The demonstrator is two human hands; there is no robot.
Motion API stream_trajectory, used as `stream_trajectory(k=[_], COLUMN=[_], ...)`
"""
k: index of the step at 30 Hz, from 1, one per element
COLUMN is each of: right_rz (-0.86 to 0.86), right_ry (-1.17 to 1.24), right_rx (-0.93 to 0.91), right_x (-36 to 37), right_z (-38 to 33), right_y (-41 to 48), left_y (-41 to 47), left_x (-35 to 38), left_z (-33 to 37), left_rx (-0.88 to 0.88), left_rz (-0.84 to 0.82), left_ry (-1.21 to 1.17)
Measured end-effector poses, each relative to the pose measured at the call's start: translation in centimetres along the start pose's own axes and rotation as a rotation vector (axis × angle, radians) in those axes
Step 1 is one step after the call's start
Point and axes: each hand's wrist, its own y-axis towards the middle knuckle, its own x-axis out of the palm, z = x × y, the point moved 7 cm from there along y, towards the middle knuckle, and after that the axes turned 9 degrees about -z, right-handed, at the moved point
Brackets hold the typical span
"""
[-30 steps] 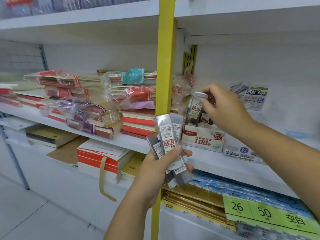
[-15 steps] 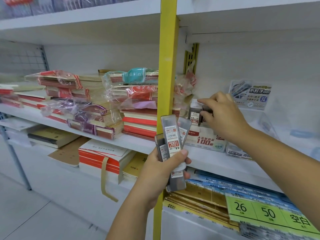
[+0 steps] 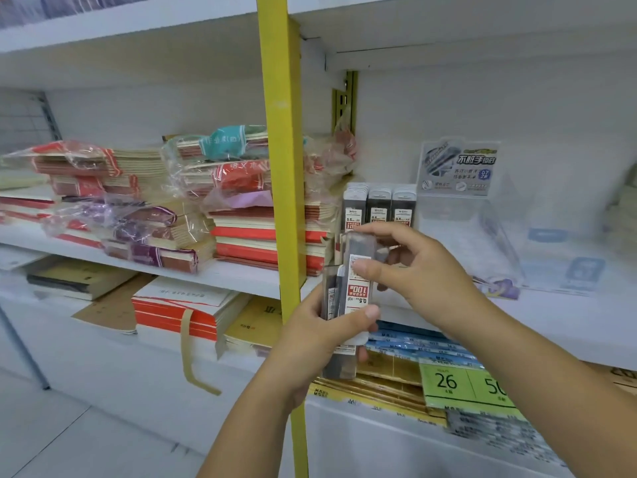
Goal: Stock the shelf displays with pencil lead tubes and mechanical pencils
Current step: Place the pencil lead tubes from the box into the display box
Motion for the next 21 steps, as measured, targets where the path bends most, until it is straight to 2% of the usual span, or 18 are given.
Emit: stream_trajectory(k=[5,13,15,18,21], right_rz=[0.121,0.250,0.187,-0.041,-0.173], right_ry=[0.199,0.269,0.226,0.134,-0.121], right_rx=[0.079,0.084,0.092,0.119,0.132], right_x=[-1.0,-2.6,-2.4,-1.2,-0.3], right_z=[2.3,2.6,2.6,2.5,1.9], right_y=[-1.2,-1.8,-2.1,-2.2,-2.4], left_y=[0.0,-0.3,-0.5,-0.8,-1.0], left_x=[0.0,-2.3,-2.7,-3.4,-4.0], left_z=[-0.2,-0.2,-0.2,0.1,0.5], left_rx=[0.016,0.091,0.099,0.118,0.149], left_rz=[0.025,0.125,0.171,0.243,0.299], left_ry=[-0.101,-0.227,-0.234,-0.210,-0.170])
